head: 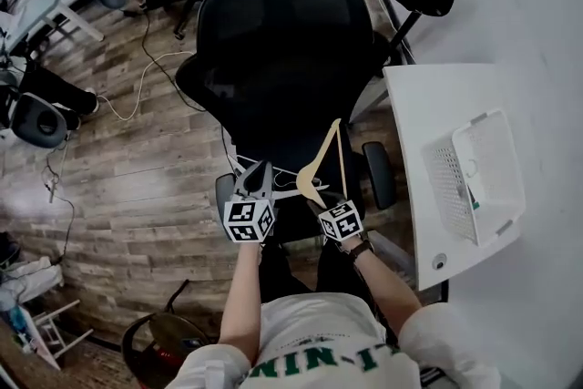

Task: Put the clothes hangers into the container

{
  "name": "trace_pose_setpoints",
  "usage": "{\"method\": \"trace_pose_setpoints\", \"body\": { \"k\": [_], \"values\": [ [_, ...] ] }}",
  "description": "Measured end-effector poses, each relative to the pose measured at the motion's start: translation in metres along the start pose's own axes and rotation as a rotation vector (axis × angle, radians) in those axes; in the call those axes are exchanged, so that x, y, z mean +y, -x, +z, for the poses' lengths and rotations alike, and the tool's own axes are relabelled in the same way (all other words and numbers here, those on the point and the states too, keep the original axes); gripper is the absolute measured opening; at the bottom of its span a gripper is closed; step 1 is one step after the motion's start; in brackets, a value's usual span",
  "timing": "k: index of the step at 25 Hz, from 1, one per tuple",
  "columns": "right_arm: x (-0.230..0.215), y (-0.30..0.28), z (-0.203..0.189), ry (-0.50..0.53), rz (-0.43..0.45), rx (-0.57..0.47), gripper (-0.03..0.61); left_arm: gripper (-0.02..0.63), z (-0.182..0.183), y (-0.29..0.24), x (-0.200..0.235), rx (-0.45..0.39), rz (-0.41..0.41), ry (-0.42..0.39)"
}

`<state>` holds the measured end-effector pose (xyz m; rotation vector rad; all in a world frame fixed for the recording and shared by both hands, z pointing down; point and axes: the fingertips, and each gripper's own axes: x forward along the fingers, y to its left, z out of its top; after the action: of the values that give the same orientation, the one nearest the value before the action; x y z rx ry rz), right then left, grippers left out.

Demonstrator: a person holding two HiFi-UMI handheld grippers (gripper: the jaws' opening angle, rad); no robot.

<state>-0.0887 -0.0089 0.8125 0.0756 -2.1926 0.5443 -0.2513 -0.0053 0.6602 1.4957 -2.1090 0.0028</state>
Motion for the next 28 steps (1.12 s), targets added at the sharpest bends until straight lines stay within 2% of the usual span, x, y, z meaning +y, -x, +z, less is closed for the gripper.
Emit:
{"method": "trace_pose_setpoints", "body": {
  "k": [4, 18, 28],
  "values": [
    [0.019, 0.04, 0.017, 0.046, -0.015, -0.045, 0.143, 0.012, 0.022, 0.022, -0.013, -0.006, -0.01, -0.106],
    [0.037, 0.171, 0.097, 0.151, -0.128, -0.263, 0.144, 0.012, 0.086, 0.053, -0.056, -0.096, -0.119, -0.127],
    [0.012, 0.256, 0.14, 0.184, -0.235, -0.396, 0.144, 0.012, 0.119, 0.039, -0.123, -0.114, -0.249, -0.216]
  ]
}}
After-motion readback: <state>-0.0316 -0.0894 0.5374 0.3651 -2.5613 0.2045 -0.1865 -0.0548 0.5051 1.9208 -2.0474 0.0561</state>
